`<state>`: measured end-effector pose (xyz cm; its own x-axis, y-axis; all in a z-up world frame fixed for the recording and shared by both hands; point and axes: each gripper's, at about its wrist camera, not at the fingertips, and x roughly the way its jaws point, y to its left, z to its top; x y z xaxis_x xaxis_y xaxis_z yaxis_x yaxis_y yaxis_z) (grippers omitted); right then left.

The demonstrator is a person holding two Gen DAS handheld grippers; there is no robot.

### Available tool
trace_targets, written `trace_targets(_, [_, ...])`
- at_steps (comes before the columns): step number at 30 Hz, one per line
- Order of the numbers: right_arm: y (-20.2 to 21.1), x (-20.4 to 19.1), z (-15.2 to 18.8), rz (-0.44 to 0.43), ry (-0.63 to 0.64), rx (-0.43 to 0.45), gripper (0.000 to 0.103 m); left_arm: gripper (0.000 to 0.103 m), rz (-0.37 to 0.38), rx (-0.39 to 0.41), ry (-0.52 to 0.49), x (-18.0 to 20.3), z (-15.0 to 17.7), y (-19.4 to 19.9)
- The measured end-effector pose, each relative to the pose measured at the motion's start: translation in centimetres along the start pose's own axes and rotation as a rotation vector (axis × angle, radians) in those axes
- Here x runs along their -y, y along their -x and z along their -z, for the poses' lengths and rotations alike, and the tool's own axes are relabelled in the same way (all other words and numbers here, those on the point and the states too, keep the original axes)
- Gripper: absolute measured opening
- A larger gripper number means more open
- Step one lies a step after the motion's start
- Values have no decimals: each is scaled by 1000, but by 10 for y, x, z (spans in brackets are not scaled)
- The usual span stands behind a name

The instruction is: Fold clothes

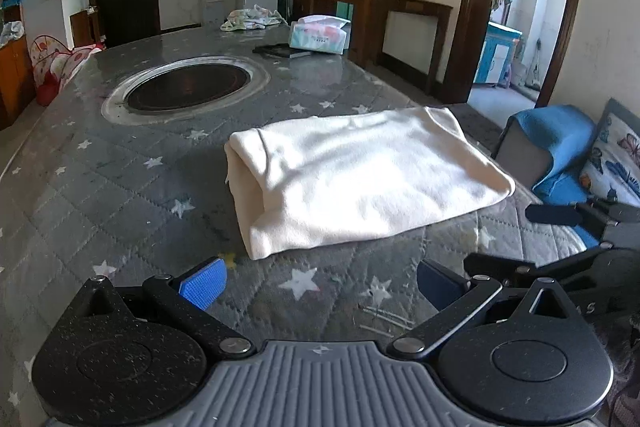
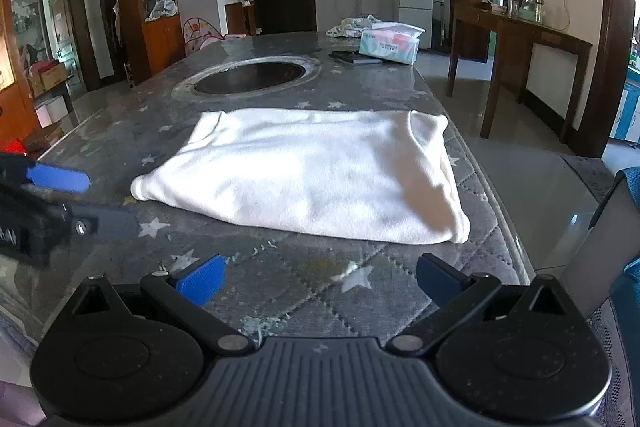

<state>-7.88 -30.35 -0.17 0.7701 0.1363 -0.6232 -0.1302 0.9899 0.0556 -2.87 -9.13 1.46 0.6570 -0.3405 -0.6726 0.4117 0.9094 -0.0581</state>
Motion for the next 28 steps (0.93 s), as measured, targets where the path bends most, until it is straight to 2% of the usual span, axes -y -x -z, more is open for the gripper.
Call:
trace_targets(11, [10,-8,-6,7,11,30,103,103,-25,-15,5,5,-2,2])
trace_targets(28, [4,-13,-8,20,38,22,103,103,-35,-15,30,4,-6,2])
